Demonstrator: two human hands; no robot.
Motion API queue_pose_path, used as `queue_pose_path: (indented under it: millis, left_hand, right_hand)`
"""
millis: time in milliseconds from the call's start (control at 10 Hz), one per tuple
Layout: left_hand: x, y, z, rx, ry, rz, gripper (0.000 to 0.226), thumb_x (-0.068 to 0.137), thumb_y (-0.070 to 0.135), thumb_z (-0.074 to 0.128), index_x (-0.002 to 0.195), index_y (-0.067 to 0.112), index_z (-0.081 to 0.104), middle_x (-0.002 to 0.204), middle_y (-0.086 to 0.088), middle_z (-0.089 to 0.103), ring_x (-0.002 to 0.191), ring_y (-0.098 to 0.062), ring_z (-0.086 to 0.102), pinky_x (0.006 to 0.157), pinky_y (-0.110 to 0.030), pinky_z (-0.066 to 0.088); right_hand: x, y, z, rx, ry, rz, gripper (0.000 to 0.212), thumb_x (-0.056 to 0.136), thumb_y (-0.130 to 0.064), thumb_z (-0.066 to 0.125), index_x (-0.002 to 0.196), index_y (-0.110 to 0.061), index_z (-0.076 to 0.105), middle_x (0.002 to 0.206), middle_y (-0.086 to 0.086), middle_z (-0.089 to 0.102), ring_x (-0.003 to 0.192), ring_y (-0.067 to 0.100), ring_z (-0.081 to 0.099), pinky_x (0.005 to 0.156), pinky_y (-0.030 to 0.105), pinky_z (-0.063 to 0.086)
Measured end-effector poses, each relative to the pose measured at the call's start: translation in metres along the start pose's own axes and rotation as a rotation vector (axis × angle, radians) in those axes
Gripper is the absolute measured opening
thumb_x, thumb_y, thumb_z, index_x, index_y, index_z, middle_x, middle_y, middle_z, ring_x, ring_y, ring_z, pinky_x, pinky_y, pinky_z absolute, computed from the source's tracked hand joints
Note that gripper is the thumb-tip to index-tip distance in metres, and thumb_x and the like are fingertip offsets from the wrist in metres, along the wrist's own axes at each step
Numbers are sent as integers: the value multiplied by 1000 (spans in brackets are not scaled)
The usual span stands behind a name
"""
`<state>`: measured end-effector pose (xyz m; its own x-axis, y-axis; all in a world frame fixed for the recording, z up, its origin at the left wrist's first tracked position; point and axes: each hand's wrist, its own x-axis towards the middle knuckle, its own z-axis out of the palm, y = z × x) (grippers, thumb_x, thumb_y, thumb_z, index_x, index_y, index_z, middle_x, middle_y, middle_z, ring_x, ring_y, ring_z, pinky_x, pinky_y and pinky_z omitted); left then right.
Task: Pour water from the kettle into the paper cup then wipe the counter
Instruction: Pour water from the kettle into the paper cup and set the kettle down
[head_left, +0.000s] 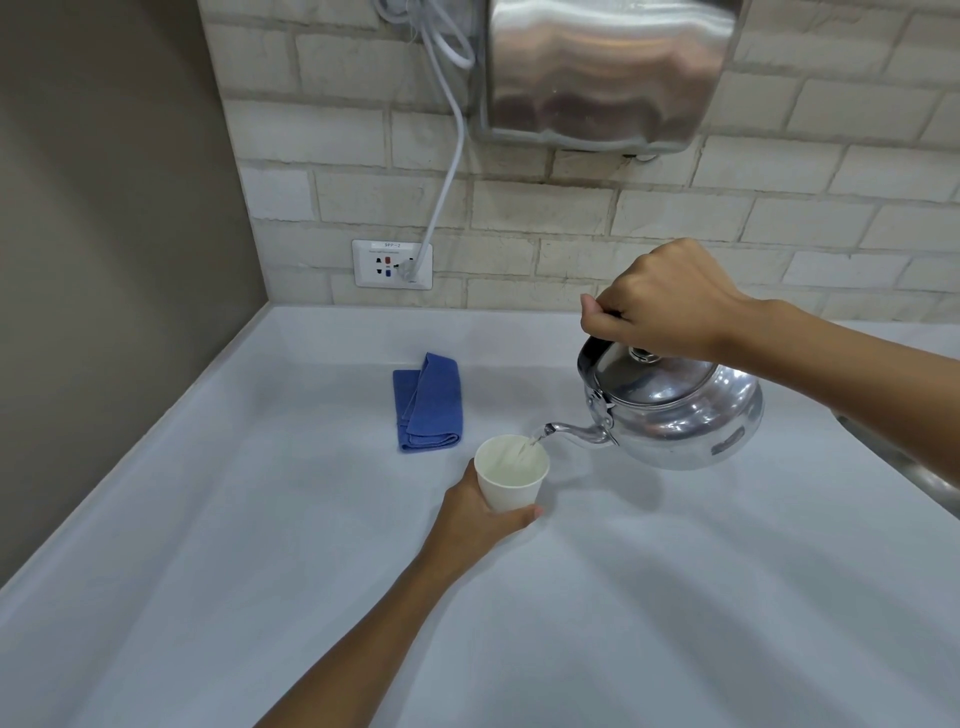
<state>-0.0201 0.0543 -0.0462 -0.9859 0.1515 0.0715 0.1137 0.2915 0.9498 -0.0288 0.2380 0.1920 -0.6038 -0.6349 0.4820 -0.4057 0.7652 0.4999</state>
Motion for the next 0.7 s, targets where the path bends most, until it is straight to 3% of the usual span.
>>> queue_pose_path:
  millis: [200,700]
  left_hand:
    - [0,0,0,-11,4,-2,76,58,39,84,122,26,46,109,9,58,98,-11,57,62,-5,44]
    - [2,-3,1,0,18,6,75,56,40,84,120,27,47,104,12,58,92,-7,57,60,2,42]
  right_hand:
    - [1,0,-1,-11,5,-4,49,82,-20,45,39,-8,25,34,5,18,33,20,17,47,17,8]
    - [2,0,-2,-24,-12,-13,49,84,-21,43,39,-8,26,34,5,19,34,19,17,47,17,7]
